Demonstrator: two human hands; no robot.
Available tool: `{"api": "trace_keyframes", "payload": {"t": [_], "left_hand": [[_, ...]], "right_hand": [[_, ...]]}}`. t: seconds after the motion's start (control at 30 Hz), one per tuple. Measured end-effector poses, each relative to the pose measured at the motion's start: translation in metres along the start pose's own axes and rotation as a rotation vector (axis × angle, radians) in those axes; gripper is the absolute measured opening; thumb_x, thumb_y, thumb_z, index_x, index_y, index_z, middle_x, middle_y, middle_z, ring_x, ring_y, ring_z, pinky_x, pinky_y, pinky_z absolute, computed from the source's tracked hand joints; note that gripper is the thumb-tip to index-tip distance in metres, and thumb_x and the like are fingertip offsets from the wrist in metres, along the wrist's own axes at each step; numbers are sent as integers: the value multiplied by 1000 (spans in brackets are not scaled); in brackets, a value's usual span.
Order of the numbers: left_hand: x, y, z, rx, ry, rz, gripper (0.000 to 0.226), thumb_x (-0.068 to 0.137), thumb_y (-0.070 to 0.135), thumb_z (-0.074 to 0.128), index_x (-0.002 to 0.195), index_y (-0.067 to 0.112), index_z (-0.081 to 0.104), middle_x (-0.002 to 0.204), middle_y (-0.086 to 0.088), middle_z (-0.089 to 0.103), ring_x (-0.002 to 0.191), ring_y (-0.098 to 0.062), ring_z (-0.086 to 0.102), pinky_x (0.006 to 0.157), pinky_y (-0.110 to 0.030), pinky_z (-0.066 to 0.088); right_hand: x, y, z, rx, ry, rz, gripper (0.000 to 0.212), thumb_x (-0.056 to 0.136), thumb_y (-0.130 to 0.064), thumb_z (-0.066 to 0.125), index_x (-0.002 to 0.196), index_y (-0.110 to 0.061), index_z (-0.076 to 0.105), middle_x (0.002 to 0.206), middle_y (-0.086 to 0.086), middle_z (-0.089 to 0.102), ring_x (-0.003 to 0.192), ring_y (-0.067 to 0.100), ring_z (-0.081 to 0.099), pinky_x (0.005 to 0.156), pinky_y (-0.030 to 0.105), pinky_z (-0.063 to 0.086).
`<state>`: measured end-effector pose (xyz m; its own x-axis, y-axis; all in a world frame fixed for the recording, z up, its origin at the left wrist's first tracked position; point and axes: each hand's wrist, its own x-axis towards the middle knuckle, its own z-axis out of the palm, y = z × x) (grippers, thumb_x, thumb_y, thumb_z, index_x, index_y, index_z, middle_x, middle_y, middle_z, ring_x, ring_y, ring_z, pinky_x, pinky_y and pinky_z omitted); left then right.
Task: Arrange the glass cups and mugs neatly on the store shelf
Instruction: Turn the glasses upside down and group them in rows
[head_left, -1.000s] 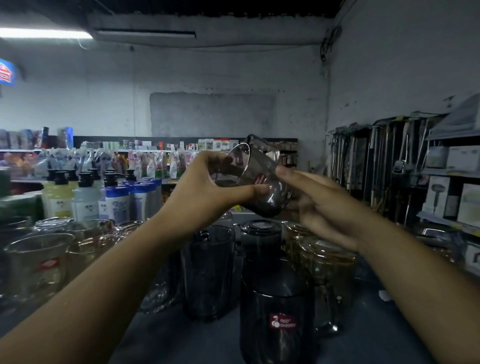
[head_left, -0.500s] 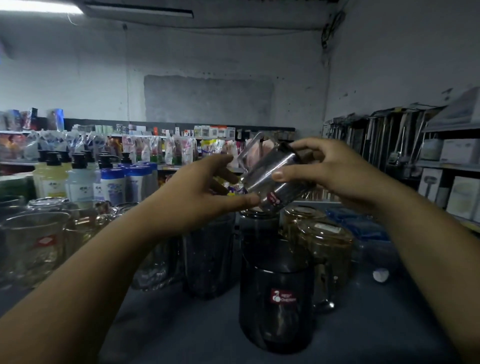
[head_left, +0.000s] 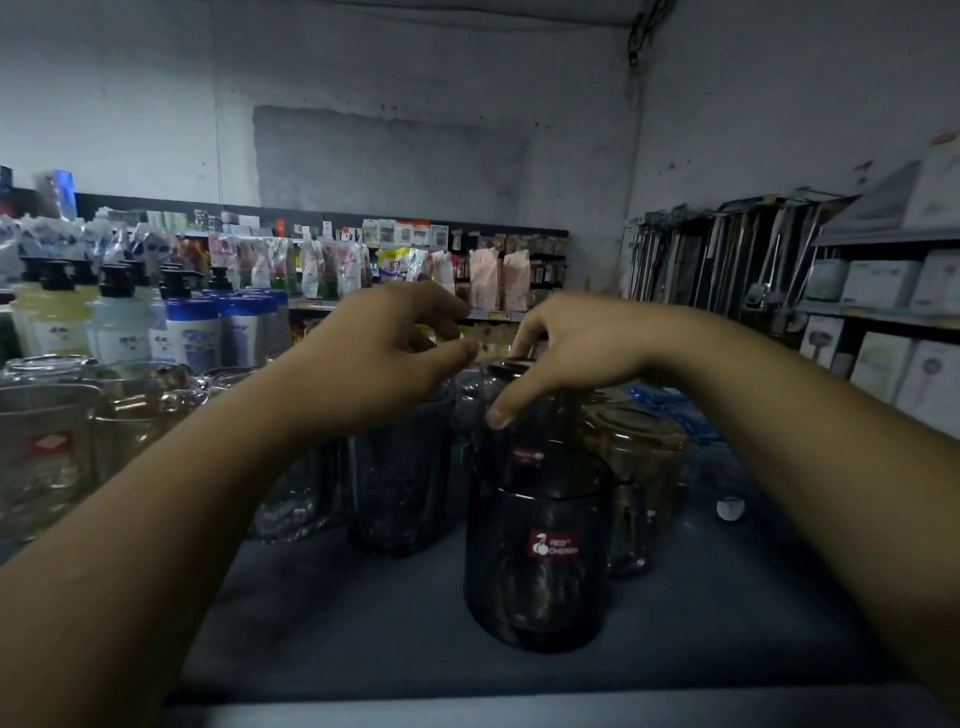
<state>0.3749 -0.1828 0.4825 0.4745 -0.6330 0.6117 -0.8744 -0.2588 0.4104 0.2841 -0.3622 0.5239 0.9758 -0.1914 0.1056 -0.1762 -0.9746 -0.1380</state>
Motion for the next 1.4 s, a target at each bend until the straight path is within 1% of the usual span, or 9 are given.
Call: {"api": "trace_keyframes", "payload": {"t": [0.17, 0.3, 0.4, 0.57, 0.7, 0.83, 0.97, 1.27, 1.4], "left_hand": [[1, -2, 0, 10, 20, 22, 39, 96, 34, 64, 134, 22, 61, 110, 11, 69, 92, 6, 62, 62, -6, 49], [1, -2, 1, -1, 16, 33, 37, 96, 33, 64, 132, 24, 61, 109, 11, 69, 92, 5, 63, 62, -5, 46], [-1, -2, 2, -4, 4, 33, 35, 96, 33, 64, 130, 25, 62, 107, 12, 68, 91, 3, 63, 63, -6, 46], [-2, -1, 2, 7, -1, 42, 31, 97, 33, 64, 126, 24, 65, 105, 13, 69, 92, 1, 64, 66, -8, 47], [-2, -1, 2, 6, -20, 33, 29, 97, 34, 64, 124, 24, 66, 104, 13, 68, 91, -2, 66, 60, -8, 51], [-1, 0, 2, 5, -19, 29, 28, 98, 32, 63, 124, 23, 66, 101, 13, 68, 88, -1, 67, 56, -8, 51], [-1, 0, 2, 23, -35, 23, 29, 99, 33, 61, 126, 23, 66, 91, 24, 60, 88, 4, 62, 63, -10, 46], [0, -1, 4, 69, -56, 70, 28, 98, 35, 60, 124, 25, 67, 103, 15, 68, 91, 6, 64, 60, -4, 50], [-3, 16, -4, 186, 6, 213, 29, 96, 36, 58, 120, 23, 68, 107, 12, 67, 94, 7, 60, 73, -8, 49]], "right_hand": [[8, -8, 12, -37, -40, 54, 65, 66, -63, 83, 108, -17, 70, 108, 1, 67, 97, 16, 63, 87, 37, 57], [14, -12, 20, -45, -93, 51, 48, 68, -59, 83, 77, -17, 63, 79, -1, 59, 75, 15, 57, 63, 30, 47], [14, -16, 25, -68, -77, 51, 55, 69, -58, 84, 62, -19, 46, 65, -2, 45, 61, 16, 46, 54, 29, 37], [8, -15, 27, -74, -81, 25, 54, 69, -65, 81, 83, -18, 57, 78, -2, 56, 73, 16, 55, 61, 30, 46], [-6, -1, 11, 27, -73, -19, 57, 76, -64, 73, 106, -15, 71, 105, 2, 71, 97, 18, 66, 90, 40, 55], [-3, 17, 8, 197, 127, -120, 28, 95, -37, 66, 118, -21, 69, 114, -6, 69, 106, 11, 65, 95, 34, 52], [9, 22, 20, 70, 36, -146, 41, 100, -33, 60, 140, -24, 57, 137, -5, 60, 120, 12, 57, 106, 37, 46], [11, 26, 32, 30, 7, -183, 34, 103, -31, 54, 134, -19, 63, 128, -3, 66, 113, 11, 60, 104, 38, 48], [1, 24, 33, 35, 69, -176, 35, 103, -34, 53, 134, -21, 62, 127, -3, 65, 111, 11, 60, 101, 37, 49]]}}
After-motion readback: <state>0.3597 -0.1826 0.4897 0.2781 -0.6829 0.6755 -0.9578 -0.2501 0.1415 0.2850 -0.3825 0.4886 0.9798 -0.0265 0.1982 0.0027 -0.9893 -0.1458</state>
